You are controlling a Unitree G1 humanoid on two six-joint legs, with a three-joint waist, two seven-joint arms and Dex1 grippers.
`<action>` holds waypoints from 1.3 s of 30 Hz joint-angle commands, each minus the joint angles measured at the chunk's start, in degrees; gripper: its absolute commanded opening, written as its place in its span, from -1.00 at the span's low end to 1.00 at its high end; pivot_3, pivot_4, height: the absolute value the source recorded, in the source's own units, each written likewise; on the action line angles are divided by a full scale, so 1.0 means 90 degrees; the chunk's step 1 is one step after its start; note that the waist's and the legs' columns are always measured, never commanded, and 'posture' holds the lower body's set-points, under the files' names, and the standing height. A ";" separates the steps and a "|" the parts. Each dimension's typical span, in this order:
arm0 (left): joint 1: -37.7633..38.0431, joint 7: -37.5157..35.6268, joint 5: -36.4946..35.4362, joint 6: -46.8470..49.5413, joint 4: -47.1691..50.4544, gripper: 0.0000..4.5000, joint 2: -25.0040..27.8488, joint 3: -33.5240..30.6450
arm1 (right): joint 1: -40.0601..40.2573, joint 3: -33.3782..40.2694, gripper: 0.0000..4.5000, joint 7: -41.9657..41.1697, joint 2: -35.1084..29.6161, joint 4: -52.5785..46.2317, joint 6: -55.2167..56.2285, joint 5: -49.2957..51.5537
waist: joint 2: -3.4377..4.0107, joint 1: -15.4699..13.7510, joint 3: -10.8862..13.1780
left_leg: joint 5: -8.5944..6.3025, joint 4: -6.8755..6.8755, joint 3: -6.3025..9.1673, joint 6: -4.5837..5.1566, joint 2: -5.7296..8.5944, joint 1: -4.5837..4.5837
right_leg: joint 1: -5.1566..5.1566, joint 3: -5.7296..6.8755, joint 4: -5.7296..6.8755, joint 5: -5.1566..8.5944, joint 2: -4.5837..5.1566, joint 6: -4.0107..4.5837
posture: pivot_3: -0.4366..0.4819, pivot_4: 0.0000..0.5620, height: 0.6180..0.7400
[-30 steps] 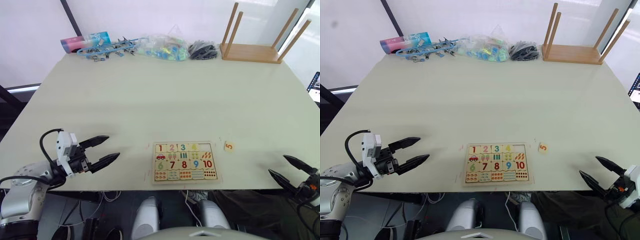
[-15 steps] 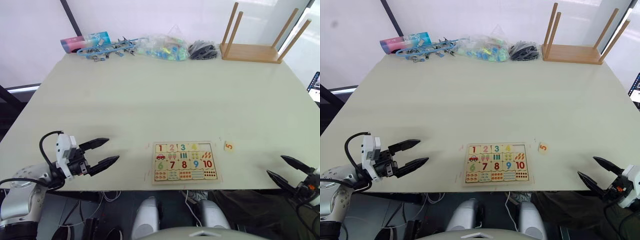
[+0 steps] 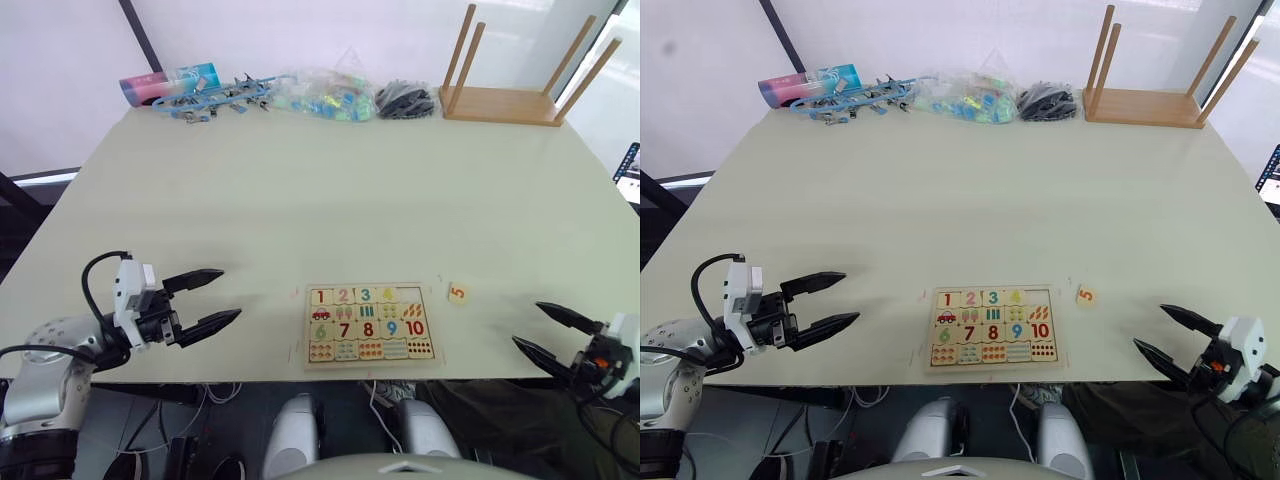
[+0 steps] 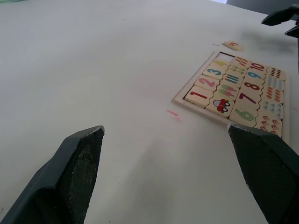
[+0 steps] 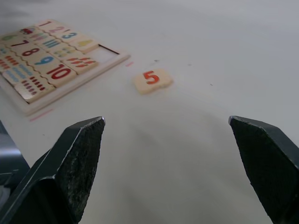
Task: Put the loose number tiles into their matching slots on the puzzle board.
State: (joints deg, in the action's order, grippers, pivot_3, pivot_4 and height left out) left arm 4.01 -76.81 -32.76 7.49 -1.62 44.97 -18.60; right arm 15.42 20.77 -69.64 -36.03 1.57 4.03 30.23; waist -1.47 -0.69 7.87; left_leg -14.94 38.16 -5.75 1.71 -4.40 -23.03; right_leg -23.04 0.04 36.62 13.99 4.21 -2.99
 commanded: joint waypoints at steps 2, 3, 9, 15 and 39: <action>-0.0265 -0.0427 -0.0052 -0.0063 0.0188 1.00 0.0178 0.0221 | -0.0418 -0.0340 0.97 0.0037 -0.0223 -0.0401 -0.0324 -0.0049 | 0.0000 -0.0003 0.0000 | 0.0000 0.0000 0.0000 0.0001 0.0003 0.0000 | 0.0000 0.0000 0.0000 0.0000 0.0000 0.0000 | -0.05 -0.47 0.97; -0.0313 -0.0545 -0.0049 -0.0089 0.0175 1.00 0.0210 0.0278 | -0.0523 -0.0447 0.97 0.0042 -0.0249 -0.0415 -0.0386 -0.0088 | -0.0001 -0.0008 0.0000 | 0.0002 0.0001 0.0000 0.0004 0.0008 0.0001 | 0.0000 0.0000 0.0001 0.0000 -0.0001 0.0000 | -0.05 -0.47 0.97; -0.0690 -0.1176 0.0000 -0.0310 -0.0147 1.00 0.0307 0.0538 | -0.1187 -0.1059 0.97 0.0218 -0.0278 -0.0209 -0.0438 -0.0606 | -0.0002 -0.0005 0.0003 | 0.0005 -0.0003 -0.0001 0.0010 0.0015 -0.0004 | -0.0001 0.0001 -0.0005 0.0001 -0.0005 0.0000 | -0.05 -0.47 0.97; -0.0972 -0.1700 -0.0086 -0.0435 -0.0265 1.00 0.0379 0.0705 | -0.1875 -0.1688 0.97 0.0775 -0.0295 0.0146 -0.0771 -0.1370 | -0.0002 -0.0002 0.0005 | 0.0005 -0.0001 -0.0005 0.0010 0.0018 -0.0006 | -0.0004 0.0001 -0.0004 0.0000 -0.0008 0.0000 | -0.05 -0.47 0.97; -0.1330 -0.1743 -0.0925 -0.1555 -0.1062 1.00 0.0916 0.1622 | -0.1528 -0.1687 -0.34 0.1932 -0.0178 -0.0588 -0.1738 -0.1407 | -0.0013 -0.0020 0.0001 | 0.0006 0.0007 -0.0026 0.0011 0.0017 -0.0012 | -0.0002 0.0007 0.0001 0.0000 -0.0008 0.0000 | -0.05 -0.47 0.97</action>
State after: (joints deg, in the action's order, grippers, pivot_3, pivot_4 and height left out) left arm -7.15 -90.63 -39.91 -5.47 -11.62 52.85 -3.86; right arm 0.54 3.49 -54.82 -37.80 -1.01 -9.35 17.13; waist -1.59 -0.88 7.88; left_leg -14.89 38.23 -5.99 1.81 -4.25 -23.14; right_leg -23.06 0.10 36.62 14.00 4.14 -2.99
